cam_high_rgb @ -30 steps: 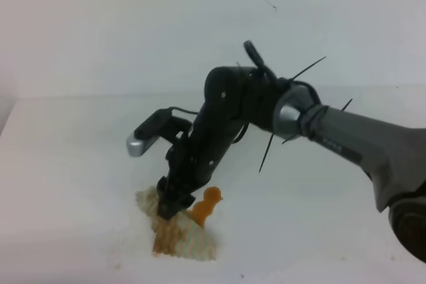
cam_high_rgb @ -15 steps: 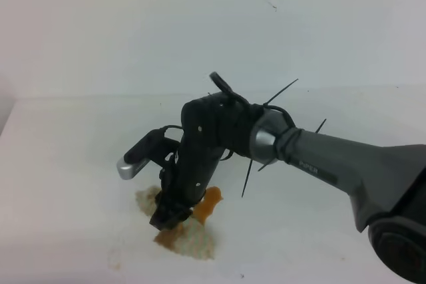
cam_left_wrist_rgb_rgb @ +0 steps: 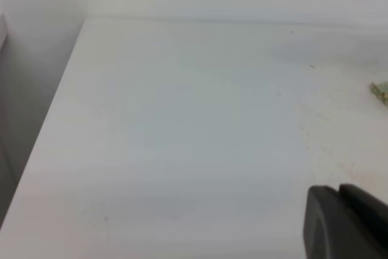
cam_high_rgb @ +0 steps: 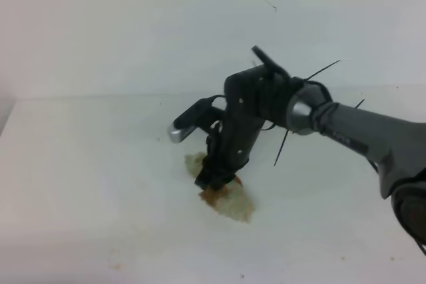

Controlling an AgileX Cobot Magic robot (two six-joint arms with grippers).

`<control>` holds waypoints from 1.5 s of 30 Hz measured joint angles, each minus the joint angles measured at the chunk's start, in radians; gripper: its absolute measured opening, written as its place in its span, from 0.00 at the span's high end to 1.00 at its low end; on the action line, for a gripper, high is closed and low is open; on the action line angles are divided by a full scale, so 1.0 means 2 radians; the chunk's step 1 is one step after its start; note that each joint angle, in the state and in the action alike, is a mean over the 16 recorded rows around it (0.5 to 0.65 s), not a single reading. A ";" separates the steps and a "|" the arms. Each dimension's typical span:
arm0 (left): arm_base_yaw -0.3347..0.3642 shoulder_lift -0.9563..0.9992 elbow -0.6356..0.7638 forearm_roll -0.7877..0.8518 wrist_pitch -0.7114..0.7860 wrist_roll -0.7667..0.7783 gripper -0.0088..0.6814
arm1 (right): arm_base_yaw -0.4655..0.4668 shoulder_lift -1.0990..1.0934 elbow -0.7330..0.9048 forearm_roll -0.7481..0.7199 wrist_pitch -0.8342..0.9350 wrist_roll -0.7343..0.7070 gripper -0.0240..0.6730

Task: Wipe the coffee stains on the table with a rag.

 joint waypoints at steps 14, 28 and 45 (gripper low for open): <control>0.000 0.000 0.000 0.000 0.000 0.000 0.99 | -0.039 -0.049 0.004 0.035 -0.010 -0.049 0.71; 0.000 0.000 0.000 0.000 0.000 0.000 0.99 | -0.083 -0.112 0.043 0.038 -0.062 -0.063 0.71; 0.000 0.000 0.000 0.000 0.000 0.000 0.99 | -0.060 -0.073 0.105 0.094 -0.133 -0.088 0.71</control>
